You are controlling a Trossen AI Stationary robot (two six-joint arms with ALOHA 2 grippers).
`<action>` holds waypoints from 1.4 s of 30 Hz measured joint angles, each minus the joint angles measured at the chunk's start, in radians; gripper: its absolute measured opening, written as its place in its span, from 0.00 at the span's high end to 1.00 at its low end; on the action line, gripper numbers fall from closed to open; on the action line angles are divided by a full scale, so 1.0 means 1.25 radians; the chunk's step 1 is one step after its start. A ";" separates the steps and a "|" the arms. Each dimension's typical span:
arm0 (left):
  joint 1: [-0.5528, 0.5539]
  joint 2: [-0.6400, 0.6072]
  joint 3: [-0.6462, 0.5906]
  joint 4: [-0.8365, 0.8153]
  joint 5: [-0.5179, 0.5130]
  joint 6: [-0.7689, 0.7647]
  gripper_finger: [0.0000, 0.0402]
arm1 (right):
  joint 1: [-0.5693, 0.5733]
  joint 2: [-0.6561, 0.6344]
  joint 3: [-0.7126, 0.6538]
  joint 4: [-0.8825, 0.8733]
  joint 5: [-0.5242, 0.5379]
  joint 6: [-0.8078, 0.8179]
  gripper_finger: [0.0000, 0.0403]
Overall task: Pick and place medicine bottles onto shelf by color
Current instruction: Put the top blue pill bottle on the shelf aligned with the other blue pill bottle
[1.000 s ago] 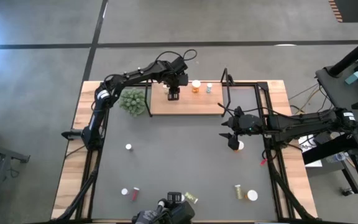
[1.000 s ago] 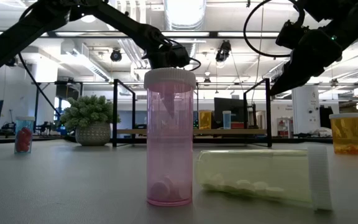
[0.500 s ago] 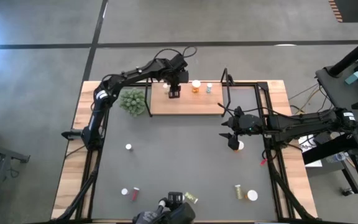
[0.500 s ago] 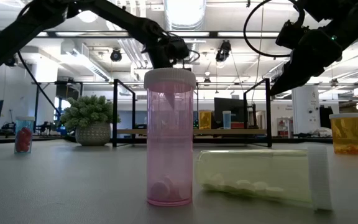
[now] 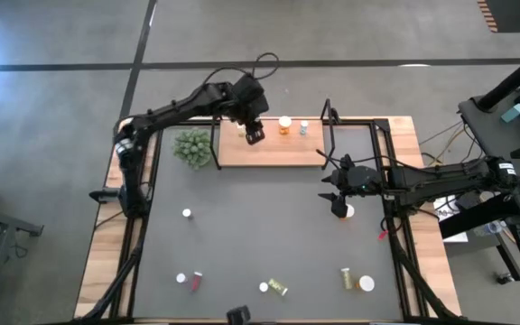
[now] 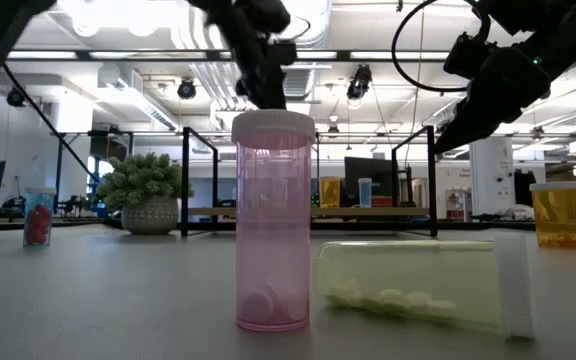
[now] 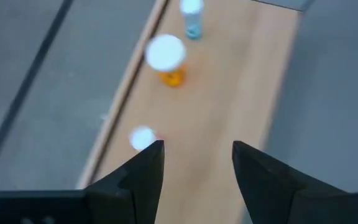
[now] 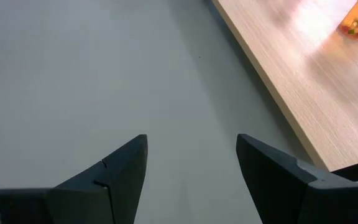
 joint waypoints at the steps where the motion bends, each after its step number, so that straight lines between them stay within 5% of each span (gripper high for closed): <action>1: -0.015 -0.019 -0.013 -0.006 -0.006 -0.019 0.57 | 0.000 0.000 0.000 0.000 0.000 0.000 0.41; 13: -0.196 -0.229 -0.347 0.102 -0.058 -0.187 0.57 | 0.000 0.000 0.000 0.000 0.000 0.000 0.41; 22: -0.329 -0.344 -0.562 0.108 -0.059 -0.559 0.57 | 0.000 0.000 0.000 0.000 0.000 0.000 0.41; 33: -0.529 -0.353 -0.584 0.133 -0.104 -0.949 0.57 | 0.000 0.000 0.000 0.000 0.000 0.000 0.41; 42: -0.639 -0.294 -0.584 0.130 -0.101 -1.088 0.57 | 0.000 0.000 0.000 0.000 0.000 0.000 0.41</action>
